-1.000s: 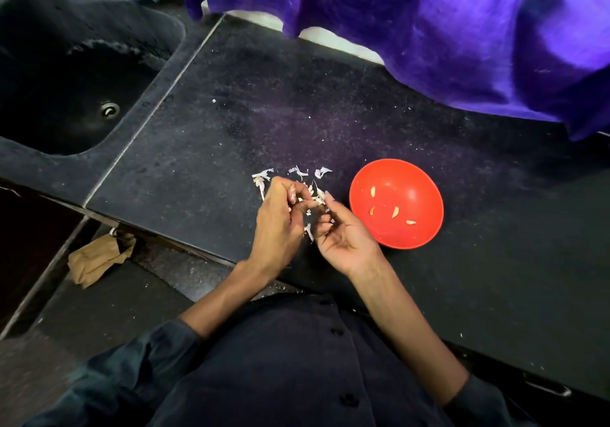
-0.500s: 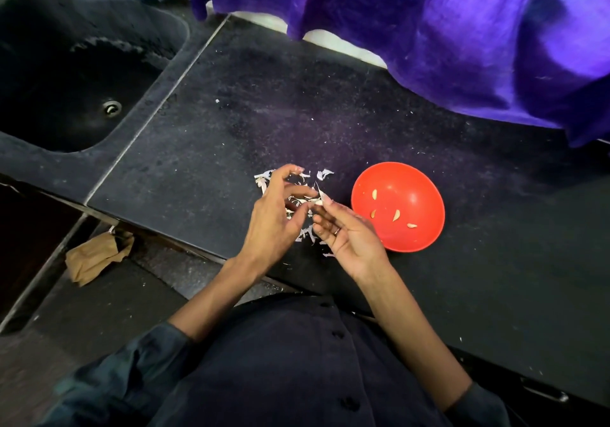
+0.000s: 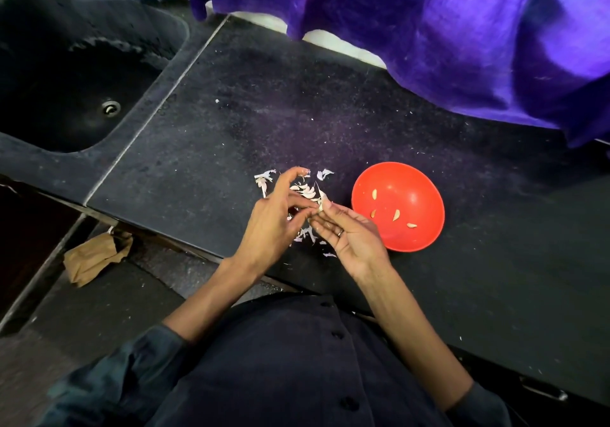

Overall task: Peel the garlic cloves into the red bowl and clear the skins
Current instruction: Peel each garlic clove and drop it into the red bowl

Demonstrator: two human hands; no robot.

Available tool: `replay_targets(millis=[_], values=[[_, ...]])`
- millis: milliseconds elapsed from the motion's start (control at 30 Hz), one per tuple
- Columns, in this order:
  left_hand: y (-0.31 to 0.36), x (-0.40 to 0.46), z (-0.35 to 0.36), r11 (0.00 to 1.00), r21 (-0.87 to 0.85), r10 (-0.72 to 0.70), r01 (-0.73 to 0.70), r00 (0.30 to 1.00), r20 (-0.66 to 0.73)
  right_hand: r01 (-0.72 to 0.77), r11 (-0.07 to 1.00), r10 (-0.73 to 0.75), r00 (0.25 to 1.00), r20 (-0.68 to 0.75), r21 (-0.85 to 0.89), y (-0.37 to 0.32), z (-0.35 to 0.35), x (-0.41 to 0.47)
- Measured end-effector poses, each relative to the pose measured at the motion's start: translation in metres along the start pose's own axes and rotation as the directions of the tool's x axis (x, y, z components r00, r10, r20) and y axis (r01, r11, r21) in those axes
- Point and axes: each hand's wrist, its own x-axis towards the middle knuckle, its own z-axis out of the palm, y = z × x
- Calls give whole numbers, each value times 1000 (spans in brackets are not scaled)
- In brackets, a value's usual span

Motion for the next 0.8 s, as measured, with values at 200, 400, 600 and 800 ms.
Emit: replay_targets(millis=[200,400,600,800], values=[[0,0,0,999,37,4,-4,1000,-2,16,1000,-16,1000,-26,3,3,2,1],[1,-2,4,999,-6,-42,42,999,-7,42,999,-43,999,-28,-23,5,3,-1],[-2,1,-1,995,-77,-67,69,997,24,49,999,-50,998,-49,-20,4,4,-1],[0,0,1,995,-75,-60,61,998,20,67,998,-68,996,-57,-15,5,5,-2]])
